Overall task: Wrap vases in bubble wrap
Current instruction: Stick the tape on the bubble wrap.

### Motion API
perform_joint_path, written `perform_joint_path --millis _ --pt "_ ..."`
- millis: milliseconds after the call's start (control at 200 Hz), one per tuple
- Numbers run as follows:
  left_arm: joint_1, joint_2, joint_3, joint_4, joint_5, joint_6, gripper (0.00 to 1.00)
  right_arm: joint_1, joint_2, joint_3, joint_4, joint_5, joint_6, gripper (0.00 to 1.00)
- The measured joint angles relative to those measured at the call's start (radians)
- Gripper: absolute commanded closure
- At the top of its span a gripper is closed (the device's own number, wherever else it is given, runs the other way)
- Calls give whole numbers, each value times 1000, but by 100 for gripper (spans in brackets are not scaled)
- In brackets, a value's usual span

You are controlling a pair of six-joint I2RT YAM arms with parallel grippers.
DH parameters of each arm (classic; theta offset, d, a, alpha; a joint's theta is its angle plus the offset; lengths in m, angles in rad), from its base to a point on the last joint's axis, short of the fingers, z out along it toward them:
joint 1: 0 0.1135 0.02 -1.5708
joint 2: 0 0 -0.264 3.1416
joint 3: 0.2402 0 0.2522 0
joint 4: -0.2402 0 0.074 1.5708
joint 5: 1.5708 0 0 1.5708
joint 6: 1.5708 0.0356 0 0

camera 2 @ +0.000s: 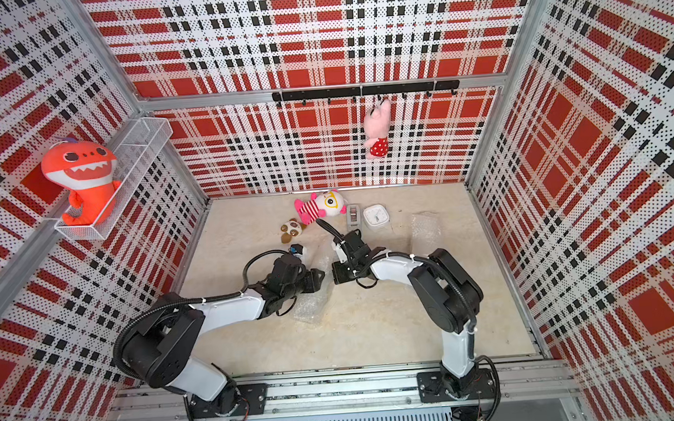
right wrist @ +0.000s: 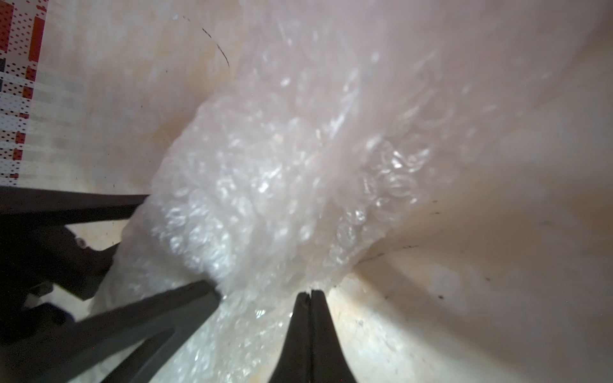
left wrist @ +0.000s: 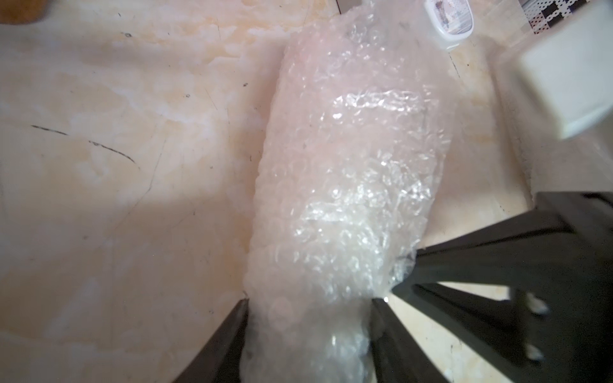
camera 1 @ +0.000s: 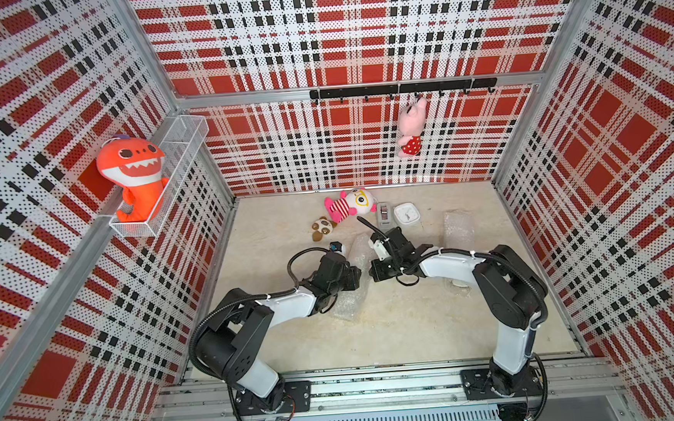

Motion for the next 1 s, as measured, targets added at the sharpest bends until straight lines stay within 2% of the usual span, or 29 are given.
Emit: perform_joint_path --millis 145,296,571,777,842,962,1002 --pt "0 0 0 2 -1 -7 47 0 -5 2 -9 2 -13 100" --pt "-4 0 0 13 -7 -30 47 6 55 38 12 -37 0 100" --pt "-22 0 1 12 -46 -51 47 7 109 64 12 -31 4 100" --pt "-26 1 11 -5 -53 -56 42 8 100 56 20 -21 -1 99" --pt "-27 1 18 -24 -56 -58 36 8 100 56 20 -19 -3 90" --pt "-32 -21 29 -80 -57 -60 14 -3 59 33 17 9 -20 81" --pt "-33 -41 30 -106 -60 -58 8 -10 23 26 -2 18 -29 75"
